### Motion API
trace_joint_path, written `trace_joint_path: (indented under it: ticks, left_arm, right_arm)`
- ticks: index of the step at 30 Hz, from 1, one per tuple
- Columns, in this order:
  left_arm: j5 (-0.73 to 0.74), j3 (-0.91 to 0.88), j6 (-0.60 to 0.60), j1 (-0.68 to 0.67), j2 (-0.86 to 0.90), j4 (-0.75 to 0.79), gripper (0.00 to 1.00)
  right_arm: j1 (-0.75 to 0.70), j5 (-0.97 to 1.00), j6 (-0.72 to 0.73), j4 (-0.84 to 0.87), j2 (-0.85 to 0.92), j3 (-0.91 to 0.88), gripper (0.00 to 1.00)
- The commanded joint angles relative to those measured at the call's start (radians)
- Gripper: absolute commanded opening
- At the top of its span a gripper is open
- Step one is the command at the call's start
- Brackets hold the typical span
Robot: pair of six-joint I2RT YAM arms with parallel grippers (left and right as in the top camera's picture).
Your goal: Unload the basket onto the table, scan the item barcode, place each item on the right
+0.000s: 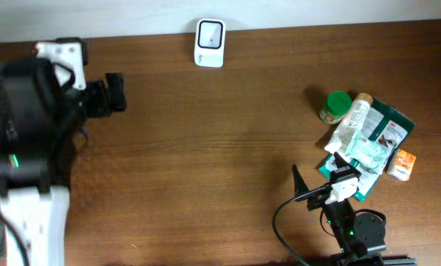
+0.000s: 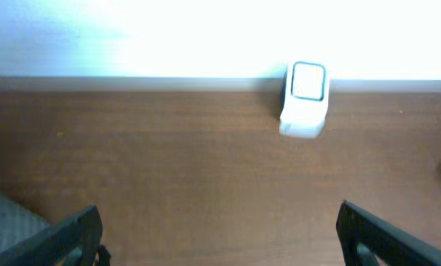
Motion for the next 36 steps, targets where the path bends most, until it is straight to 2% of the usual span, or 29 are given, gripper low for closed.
trace_joint_path:
  ticks: [1, 2, 5, 8, 12, 16, 36]
  left_arm:
    - [0.065, -0.414, 0.1, 0.003, -0.309, 0.217, 0.99]
    - [0.065, -0.583, 0.103, 0.003, -0.451, 0.332, 0.99]
    - [0.064, -0.915, 0.108, 0.003, -0.738, 0.511, 0.99]
    - [0.06, -1.196, 0.264, 0.003, -0.979, 0.642, 0.99]
    - [-0.093, -1.361, 0.282, 0.003, -1.154, 0.671, 0.99]
    - [-0.118, -1.449, 0.281, 0.003, -1.244, 0.663, 0.99]
    - [-0.111, -1.45, 0.281, 0.003, -1.242, 0.65, 0.99]
  right_arm:
    - [0.005, 0.005, 0.001, -0.005, -0.009, -0.005, 0.98]
    - [0.005, 0.005, 0.001, -0.005, -0.01, -0.005, 0.98]
    - [0.005, 0.005, 0.001, -0.005, -0.009, -0.005, 0.98]
    - [0.005, 0.005, 0.001, -0.005, -0.009, -0.005, 0.98]
    - [0.005, 0.005, 0.001, -0.005, -0.009, -0.005, 0.98]
    - [0.005, 0.005, 0.001, -0.005, -0.009, -0.005, 0.98]
    - [0.005, 0.005, 0.001, -0.005, -0.009, -0.005, 0.98]
